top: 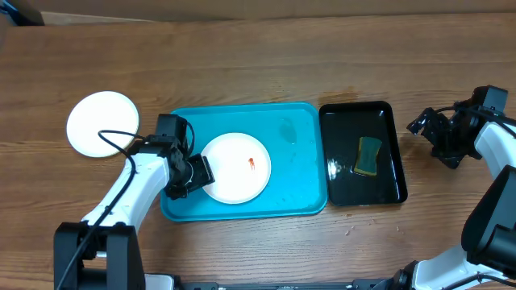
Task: Clean dirty plates on tray and stack at the side
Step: 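Slide the lower white plate toward tray center with left gripper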
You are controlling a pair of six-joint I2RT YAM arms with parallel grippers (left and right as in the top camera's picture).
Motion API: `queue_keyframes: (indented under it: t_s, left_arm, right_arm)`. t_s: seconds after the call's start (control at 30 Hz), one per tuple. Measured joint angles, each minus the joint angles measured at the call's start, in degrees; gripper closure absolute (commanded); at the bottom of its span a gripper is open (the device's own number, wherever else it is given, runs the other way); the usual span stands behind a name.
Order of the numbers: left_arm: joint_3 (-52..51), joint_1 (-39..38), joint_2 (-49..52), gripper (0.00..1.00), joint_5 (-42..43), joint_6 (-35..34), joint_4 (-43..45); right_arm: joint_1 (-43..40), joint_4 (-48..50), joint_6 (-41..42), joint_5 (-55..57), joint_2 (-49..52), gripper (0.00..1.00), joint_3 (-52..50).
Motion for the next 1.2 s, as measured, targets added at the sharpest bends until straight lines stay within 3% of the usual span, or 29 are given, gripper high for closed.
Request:
queue_keyframes:
  t_s: [0.07, 0.23, 0.3, 0.33, 0.4, 0.73, 0.83, 1.03, 1.2]
  left_arm:
    - [0.0, -0.8, 1.1, 0.47, -0.8, 0.1, 0.9]
    - [0.0, -4.1, 4.9, 0.57, -1.7, 0.5, 4.7]
    - [0.2, -5.0, 5.0, 0.67, -2.0, 0.4, 7.4]
    - [0.3, -5.3, 5.2, 0.81, -2.1, 0.4, 8.9]
    - [0.3, -5.6, 5.5, 0.91, -2.2, 0.7, 10.8]
    - [0.3, -5.6, 6.4, 0.96, -2.0, 0.0, 19.8]
    - [0.3, -5.6, 6.4, 0.95, -2.0, -1.7, 20.4]
    - [0.3, -5.6, 6.4, 0.53, -2.0, -7.7, 20.6]
    - [0.3, -5.6, 6.4, 0.48, -2.7, -6.7, 22.8]
  right_arm:
    - [0.0, 0.0, 0.0, 0.0, 0.0, 0.0, 0.0]
    - [0.0, 0.0, 0.0, 0.0, 0.0, 0.0, 0.0]
    - [0.0, 0.0, 0.0, 0.0, 0.0, 0.0, 0.0]
    - [0.0, 0.0, 0.0, 0.0, 0.0, 0.0, 0.0]
    - [0.0, 0.0, 0.0, 0.0, 0.0, 0.0, 0.0]
    - [0.0, 0.0, 0.0, 0.0, 0.0, 0.0, 0.0]
    - [0.0, 0.0, 0.0, 0.0, 0.0, 0.0, 0.0]
    - [0.0, 0.0, 0.0, 0.0, 0.0, 0.0, 0.0]
    - [0.0, 0.0, 0.0, 0.0, 0.0, 0.0, 0.0]
